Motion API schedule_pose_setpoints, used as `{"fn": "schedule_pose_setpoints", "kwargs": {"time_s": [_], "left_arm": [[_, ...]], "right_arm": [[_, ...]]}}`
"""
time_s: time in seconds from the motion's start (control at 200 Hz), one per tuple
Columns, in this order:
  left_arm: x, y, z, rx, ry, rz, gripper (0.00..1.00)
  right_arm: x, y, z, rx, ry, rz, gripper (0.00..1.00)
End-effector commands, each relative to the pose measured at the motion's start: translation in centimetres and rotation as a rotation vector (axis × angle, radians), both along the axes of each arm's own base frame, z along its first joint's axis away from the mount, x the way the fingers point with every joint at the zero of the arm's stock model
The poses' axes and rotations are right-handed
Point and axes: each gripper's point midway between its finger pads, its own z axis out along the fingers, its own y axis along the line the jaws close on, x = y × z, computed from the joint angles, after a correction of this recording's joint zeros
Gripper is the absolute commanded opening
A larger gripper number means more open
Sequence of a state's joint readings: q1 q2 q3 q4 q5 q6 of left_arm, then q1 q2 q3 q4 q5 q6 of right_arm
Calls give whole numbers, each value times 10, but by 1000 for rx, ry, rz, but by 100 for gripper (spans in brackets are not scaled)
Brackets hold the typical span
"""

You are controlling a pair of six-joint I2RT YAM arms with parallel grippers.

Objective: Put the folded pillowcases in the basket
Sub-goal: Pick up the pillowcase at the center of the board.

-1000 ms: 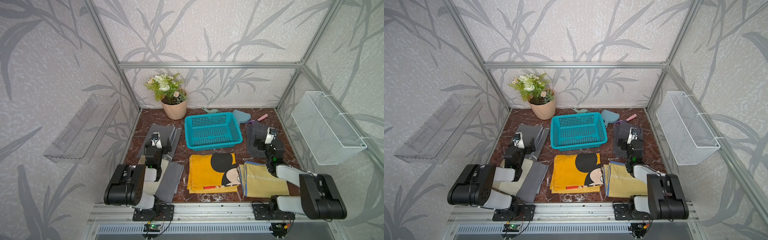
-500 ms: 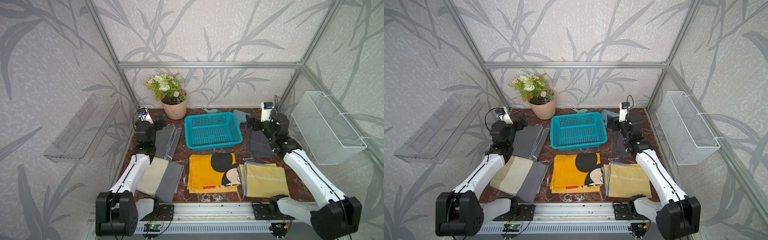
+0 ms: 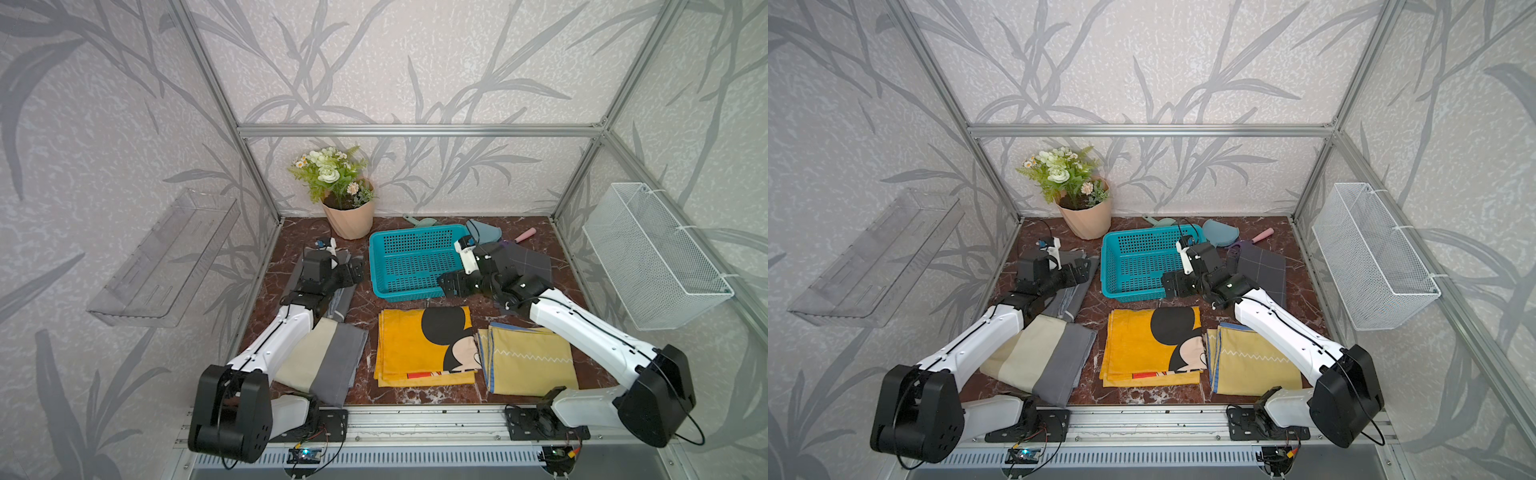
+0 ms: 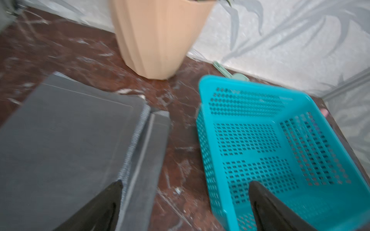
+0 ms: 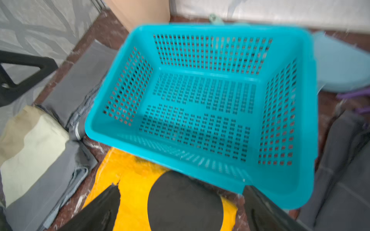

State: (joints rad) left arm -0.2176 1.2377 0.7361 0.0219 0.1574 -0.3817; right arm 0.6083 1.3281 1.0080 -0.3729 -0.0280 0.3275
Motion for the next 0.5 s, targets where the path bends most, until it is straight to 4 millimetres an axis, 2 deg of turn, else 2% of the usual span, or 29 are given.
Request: {"fn": "schedule_pose_setpoints", "kwargs": {"time_s": [0.0,0.115,0.285,0.495], "left_arm": [[-31,-35,-17,-32,74,-95,100],[-58,-61,-43,-38,129,-135,100],[-89,-81,-76,-63,183,-156,100],[-108,-106,-101,-90,221,-202,100]], "right_arm": [[-24,-11,-20,12,82,-64,99],[-34,-21,-45,7,130,-109,99],[-43,-25,-68,9,178,-132,99],[-50,-32,-99,21,225,-171,99]]}}
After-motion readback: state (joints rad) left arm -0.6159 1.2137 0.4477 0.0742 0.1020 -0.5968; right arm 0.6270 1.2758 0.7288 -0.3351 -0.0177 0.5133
